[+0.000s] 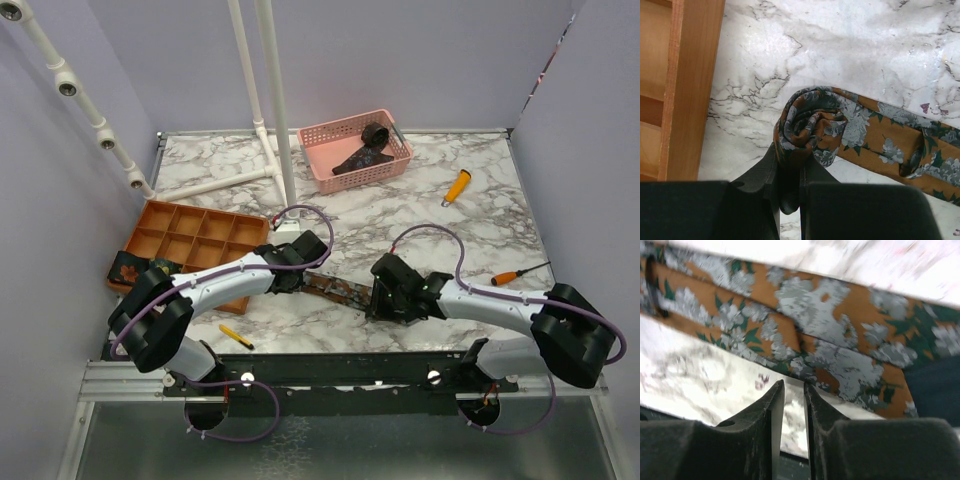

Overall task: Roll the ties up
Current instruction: Roll the tie at the center of the board.

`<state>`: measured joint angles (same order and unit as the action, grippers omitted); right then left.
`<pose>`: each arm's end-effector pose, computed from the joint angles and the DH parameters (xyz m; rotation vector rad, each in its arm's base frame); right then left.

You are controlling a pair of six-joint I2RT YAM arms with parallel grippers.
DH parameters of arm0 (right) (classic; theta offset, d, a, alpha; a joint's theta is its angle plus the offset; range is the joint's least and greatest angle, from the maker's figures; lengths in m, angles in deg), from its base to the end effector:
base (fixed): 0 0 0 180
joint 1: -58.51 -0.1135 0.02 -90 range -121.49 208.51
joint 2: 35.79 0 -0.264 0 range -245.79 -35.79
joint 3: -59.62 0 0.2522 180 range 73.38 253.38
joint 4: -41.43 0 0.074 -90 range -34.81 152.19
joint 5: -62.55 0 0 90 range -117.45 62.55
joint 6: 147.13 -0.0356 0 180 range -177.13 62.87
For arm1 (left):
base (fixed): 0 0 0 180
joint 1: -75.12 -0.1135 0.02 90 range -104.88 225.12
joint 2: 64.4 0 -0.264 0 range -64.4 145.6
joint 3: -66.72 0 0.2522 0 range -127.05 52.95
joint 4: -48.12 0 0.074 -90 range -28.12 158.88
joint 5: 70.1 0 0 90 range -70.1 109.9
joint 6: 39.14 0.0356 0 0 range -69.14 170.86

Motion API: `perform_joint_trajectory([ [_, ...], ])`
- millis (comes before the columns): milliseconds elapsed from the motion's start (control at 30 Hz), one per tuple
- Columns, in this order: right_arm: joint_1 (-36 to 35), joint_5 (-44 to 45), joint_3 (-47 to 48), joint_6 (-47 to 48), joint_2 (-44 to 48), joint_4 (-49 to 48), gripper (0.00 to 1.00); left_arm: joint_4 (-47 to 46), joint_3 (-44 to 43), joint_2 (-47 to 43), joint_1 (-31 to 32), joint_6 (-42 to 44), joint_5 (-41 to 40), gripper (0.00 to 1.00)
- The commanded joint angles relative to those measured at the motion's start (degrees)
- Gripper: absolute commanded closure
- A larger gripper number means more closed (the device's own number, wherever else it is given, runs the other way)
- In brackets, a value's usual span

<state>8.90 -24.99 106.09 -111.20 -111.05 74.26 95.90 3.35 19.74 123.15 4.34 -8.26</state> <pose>0.1476 0.1711 0.1510 0.1222 2.7546 0.5116 0.1913 -0.1876 0.1886 -0.0869 2.5336 0.0786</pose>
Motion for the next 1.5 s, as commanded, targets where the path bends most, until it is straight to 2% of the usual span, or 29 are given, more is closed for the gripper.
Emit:
perform_joint_trajectory([
  [0, 4.75, 10.05, -2.08, 0.99, -3.67, 3.46, 0.72, 4.35, -1.25, 1.02, 0.92, -2.46, -4.62, 1.00],
  [267, 8.22, 9.52, 1.60, 6.69, -5.10, 3.66, 0.72, 6.37, -2.19, 2.11, 1.65, -5.75, -6.90, 1.00],
  [700, 8.21, 3.34, -6.43, 6.65, 14.55, 3.40, 0.71, 23.80, -17.44, 14.79, 6.07, -8.99, -17.61, 1.00],
  [967, 8.21, -1.29, -8.87, 7.03, 17.36, 2.16, 0.70, 32.04, -26.54, 24.43, 9.90, -13.17, -20.57, 1.00],
  [1200, 8.21, -5.99, -10.78, 7.22, 19.59, 1.49, 0.70, 33.67, -32.09, 31.46, 12.64, -14.50, -19.74, 1.00],
  [1467, 8.21, -7.11, -11.35, 6.42, 21.89, 2.37, 0.68, 28.10, -35.21, 34.60, 13.73, -10.67, -13.66, 0.66],
])
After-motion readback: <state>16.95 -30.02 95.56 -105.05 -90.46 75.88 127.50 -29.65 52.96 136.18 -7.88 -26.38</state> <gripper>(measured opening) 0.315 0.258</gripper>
